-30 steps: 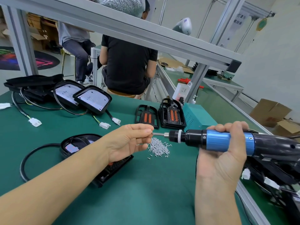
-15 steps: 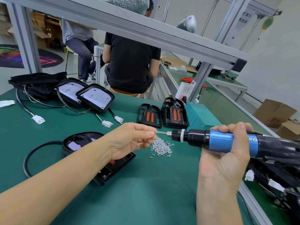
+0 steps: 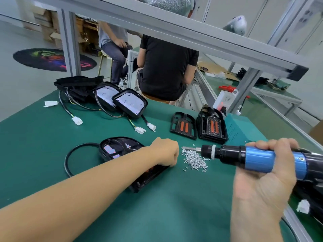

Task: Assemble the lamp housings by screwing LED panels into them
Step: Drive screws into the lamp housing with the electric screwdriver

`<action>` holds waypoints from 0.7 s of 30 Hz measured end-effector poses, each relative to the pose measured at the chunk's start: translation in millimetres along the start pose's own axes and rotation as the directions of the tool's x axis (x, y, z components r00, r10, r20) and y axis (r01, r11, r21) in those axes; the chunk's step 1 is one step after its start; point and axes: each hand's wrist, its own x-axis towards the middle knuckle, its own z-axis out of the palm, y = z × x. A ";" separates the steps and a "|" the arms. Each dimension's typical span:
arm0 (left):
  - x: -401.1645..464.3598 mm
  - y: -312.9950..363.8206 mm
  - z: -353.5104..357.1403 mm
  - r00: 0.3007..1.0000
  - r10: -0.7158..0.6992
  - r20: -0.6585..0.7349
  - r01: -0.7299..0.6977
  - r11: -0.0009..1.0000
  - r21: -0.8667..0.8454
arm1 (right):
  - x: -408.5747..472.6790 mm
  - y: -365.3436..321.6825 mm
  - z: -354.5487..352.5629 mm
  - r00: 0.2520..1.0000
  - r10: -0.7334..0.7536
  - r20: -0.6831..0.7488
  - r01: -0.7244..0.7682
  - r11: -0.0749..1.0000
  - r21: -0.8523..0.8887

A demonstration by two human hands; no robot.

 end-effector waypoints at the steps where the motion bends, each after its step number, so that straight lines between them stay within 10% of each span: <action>1: 2.4 1.4 1.5 1.000 0.000 0.015 -0.001 0.999 0.055 | -0.8 0.7 0.7 1.000 0.001 0.000 -0.001 1.000 0.002; 14: -39.2 -39.0 -22.9 0.984 -0.002 -0.177 -0.059 0.939 -0.340 | -13.5 19.0 11.3 0.986 0.152 0.062 -0.152 0.988 -0.002; 21: -18.1 -23.3 -17.3 0.990 0.035 -0.140 -0.053 0.991 -0.125 | 5.1 28.5 -1.8 0.998 -0.065 -0.023 0.055 0.950 -0.306</action>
